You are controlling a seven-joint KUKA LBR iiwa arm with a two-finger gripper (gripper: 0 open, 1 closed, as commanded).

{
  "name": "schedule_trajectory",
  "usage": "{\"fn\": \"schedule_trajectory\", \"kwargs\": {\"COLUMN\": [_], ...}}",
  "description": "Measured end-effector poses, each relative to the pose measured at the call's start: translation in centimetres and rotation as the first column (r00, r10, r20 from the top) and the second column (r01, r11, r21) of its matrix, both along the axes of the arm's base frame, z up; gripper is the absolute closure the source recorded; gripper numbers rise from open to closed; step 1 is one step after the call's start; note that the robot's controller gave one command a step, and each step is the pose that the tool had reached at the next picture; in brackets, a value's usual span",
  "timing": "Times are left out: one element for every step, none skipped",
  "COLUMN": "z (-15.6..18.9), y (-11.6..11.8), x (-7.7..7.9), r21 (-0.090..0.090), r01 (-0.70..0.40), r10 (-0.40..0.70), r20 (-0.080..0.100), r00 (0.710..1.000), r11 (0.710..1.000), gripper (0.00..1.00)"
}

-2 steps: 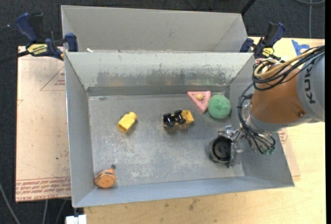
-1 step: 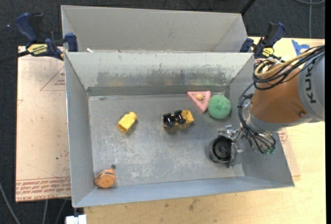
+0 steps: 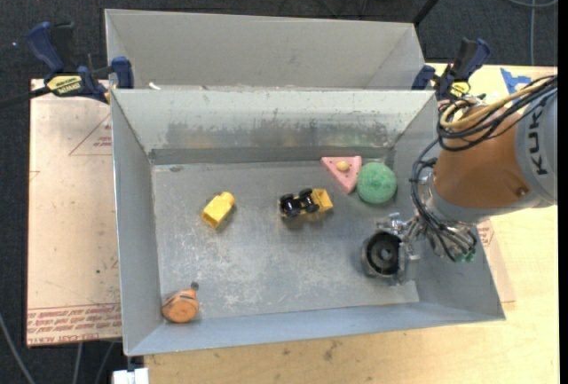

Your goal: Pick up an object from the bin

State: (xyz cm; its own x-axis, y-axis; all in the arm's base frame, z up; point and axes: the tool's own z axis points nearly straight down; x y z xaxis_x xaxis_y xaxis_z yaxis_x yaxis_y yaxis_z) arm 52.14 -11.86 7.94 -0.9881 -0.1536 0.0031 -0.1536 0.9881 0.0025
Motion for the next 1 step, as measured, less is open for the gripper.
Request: {"fn": "schedule_trajectory", "kwargs": {"z": [1.33], "y": [0.01], "x": [0.08], "r21": [-0.001], "r01": [0.0], "r10": [0.0], "r20": [0.004], "r00": [1.0], "r11": [1.0], "gripper": [1.0]}}
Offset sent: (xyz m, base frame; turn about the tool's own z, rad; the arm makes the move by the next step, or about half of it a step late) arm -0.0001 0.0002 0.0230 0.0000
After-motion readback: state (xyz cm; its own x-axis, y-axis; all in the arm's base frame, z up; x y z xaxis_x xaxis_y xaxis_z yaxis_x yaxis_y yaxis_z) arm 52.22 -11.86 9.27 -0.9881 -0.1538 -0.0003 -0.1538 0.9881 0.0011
